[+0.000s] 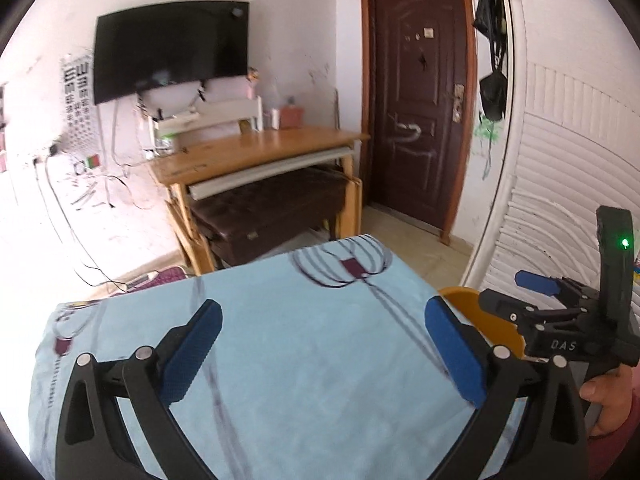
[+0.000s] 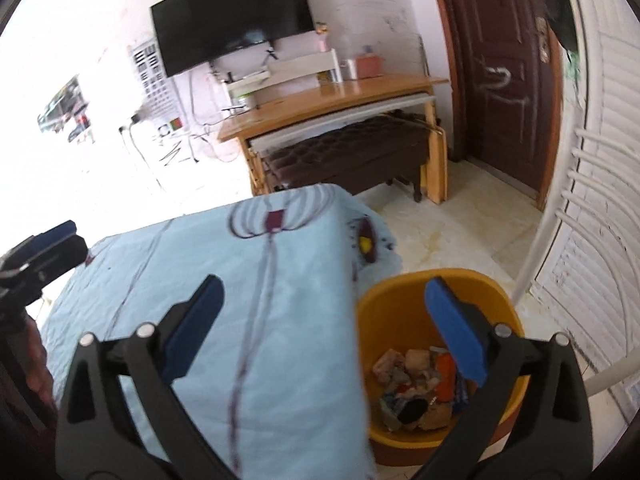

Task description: Collect trash

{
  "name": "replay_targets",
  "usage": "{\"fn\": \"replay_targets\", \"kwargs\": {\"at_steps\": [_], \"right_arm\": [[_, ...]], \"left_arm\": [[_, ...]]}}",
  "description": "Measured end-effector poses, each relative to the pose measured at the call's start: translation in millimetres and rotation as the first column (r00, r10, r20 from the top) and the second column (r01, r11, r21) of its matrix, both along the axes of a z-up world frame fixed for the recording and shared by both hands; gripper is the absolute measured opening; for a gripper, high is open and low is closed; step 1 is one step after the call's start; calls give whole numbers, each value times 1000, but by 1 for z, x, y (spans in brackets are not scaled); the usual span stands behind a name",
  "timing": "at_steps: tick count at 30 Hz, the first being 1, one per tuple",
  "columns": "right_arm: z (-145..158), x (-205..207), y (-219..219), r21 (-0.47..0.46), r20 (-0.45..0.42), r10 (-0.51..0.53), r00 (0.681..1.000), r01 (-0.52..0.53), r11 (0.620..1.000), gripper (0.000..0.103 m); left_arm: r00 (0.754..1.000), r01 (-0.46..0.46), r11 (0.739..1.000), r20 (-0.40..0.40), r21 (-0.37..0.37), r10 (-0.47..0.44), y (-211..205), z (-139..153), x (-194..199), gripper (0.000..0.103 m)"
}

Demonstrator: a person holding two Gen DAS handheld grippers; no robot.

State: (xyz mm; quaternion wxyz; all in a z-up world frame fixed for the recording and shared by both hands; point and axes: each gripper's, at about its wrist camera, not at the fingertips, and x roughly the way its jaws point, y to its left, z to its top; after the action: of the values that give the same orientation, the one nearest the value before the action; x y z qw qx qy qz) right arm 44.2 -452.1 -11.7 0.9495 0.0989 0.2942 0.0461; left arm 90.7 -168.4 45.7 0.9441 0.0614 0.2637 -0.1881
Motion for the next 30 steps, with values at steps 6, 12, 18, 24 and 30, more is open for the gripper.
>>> {"fn": "replay_targets", "kwargs": {"at_steps": [6,12,18,24,30], "right_arm": [[10,-10,53,-14,84,16,996,-15,1000,97],[9,-23,110,-90,141,40,989,-28,996,97],[15,-43,136,-106,203,3,979,19,994,97],[13,-51,159,-166,223,-27,974,65,984,97],[11,-55,172,-200,214,-33,976,77,977,97]], "left_arm": [[995,-85,996,59,5,84,51,-1,-26,96],[989,-127,992,80,-17,128,90,-3,-47,96],[985,-148,987,83,-55,152,122,-3,-60,96],[984,-164,986,57,-36,166,149,-16,-68,96],[984,-172,983,44,-56,175,167,-21,-71,96]]}}
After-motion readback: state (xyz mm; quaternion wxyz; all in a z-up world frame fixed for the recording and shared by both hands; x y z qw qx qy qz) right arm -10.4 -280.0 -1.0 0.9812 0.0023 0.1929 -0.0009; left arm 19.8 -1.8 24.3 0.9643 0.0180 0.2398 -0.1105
